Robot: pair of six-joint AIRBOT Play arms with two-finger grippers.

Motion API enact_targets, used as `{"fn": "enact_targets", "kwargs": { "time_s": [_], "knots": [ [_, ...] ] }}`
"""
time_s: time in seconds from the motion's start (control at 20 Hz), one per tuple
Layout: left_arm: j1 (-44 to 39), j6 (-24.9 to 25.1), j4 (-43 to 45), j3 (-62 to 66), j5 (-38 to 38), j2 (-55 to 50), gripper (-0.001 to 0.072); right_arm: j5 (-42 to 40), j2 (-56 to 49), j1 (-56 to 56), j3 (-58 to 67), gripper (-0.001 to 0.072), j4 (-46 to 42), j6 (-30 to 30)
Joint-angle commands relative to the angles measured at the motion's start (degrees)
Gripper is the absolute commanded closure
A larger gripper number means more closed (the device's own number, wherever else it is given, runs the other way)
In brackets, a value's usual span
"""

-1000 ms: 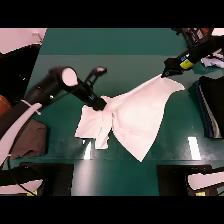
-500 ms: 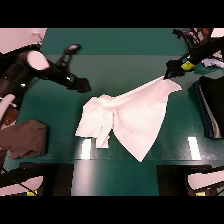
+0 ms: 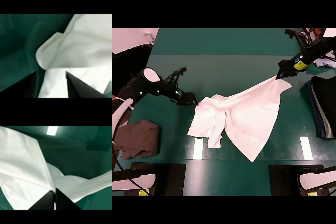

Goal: Fold the shirts.

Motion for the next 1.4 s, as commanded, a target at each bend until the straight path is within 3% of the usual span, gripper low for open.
{"fn": "enact_targets", "kwargs": {
  "time_s": [0.0, 0.1, 0.15, 0.2, 0.25, 0.4, 0.65, 0.95, 1.2, 1.35],
  "knots": [
    [-0.2, 3.2, -5.3, -4.3, 2.8, -2.2, 0.028, 0.0, 0.0, 0.0, 0.0, 0.07, 0.0, 0.0],
    [-1.3, 4.0, -5.2, -4.9, 4.3, -2.4, 0.0282, -0.1, 0.0, 0.0, 0.0, 0.07, 0.0, 0.0],
    [-1.2, 3.8, -5.7, -4.8, 5.4, -2.4, 0.0341, -0.1, 0.0, 0.0, 0.0, 0.07, 0.0, 0.0],
    [-1.2, 3.5, -5.7, -4.8, 6.3, -2.3, 0.0606, 0.0, 0.1, 0.0, 0.0, 0.07, 0.0, 0.0],
    [-1.2, 3.4, -5.7, -4.6, 6.6, -2.3, 0.0681, -0.1, 0.5, 0.0, 0.0, 0.07, 0.0, 0.0],
    [-1.2, 1.7, -3.8, -0.5, 5.2, -0.2, 0.0682, -1.6, 3.9, -0.2, 0.0, 0.07, -0.2, 0.0],
    [-1.2, -1.5, 5.4, 15.3, 3.2, 16.8, 0.0681, -6.1, 16.1, -0.9, 0.0, 0.07, -0.2, -1.6],
    [-1.2, -3.8, 6.3, 30.1, -5.0, 34.1, 0.0681, -11.4, 31.1, -0.9, 0.0, 0.0701, -0.2, -1.6],
    [-1.2, -8.5, 7.7, 40.6, -14.0, 37.7, 0.0682, -12.7, 38.8, -0.9, 0.2, 0.0702, -4.2, 0.9],
    [-1.2, -9.7, 7.7, 43.5, -15.0, 37.7, 0.0682, -11.6, 39.3, -0.9, 2.3, 0.0702, -8.2, 1.8]
  ]
}}
